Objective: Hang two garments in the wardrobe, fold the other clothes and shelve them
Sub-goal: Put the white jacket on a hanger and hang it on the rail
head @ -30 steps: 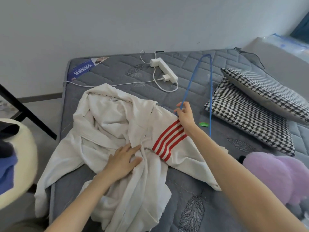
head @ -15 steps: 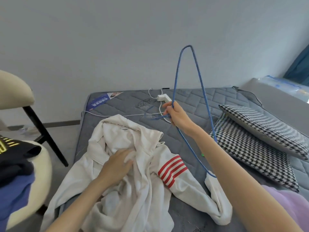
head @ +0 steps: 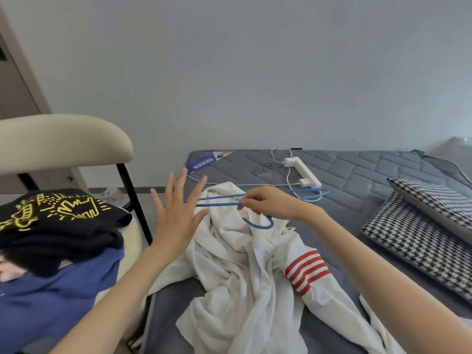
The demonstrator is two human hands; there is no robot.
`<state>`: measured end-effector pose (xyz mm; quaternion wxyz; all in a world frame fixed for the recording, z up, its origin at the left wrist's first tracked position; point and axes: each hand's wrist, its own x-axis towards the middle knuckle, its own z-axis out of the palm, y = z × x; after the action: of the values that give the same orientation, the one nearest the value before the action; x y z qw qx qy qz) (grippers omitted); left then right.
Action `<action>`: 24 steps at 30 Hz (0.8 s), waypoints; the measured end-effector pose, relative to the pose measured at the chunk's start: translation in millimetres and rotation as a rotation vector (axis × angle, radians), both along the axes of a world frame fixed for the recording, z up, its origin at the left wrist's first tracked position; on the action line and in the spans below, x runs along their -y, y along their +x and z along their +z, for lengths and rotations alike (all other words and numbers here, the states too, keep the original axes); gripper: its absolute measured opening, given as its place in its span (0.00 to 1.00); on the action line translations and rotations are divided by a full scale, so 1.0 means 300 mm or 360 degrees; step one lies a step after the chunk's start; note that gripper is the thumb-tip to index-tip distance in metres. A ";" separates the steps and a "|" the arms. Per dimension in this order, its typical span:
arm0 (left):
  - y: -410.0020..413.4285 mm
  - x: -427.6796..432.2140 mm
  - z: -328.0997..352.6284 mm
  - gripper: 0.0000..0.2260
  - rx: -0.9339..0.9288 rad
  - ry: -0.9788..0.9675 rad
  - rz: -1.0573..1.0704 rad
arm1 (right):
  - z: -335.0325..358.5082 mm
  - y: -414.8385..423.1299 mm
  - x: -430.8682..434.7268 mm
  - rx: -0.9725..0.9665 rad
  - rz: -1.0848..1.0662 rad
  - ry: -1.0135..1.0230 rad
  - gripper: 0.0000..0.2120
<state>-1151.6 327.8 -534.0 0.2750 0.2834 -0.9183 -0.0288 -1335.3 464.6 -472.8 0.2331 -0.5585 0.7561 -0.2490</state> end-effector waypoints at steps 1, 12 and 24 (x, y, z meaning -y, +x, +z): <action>0.002 0.002 0.004 0.28 0.0079 -0.0156 -0.0047 | 0.005 0.009 0.004 0.0035 0.0014 -0.0001 0.13; 0.009 0.088 -0.025 0.09 -0.0014 0.0096 -0.0104 | -0.046 -0.021 -0.008 0.0857 0.0010 -0.0263 0.17; -0.079 0.137 -0.215 0.27 -0.0298 0.1227 0.0434 | -0.156 -0.073 0.030 -0.0263 -0.0702 -0.0238 0.13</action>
<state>-1175.3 286.6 -598.6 0.2324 0.4806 -0.7654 -0.3594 -1357.1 455.6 -519.7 0.0685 -0.4140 0.8557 -0.3028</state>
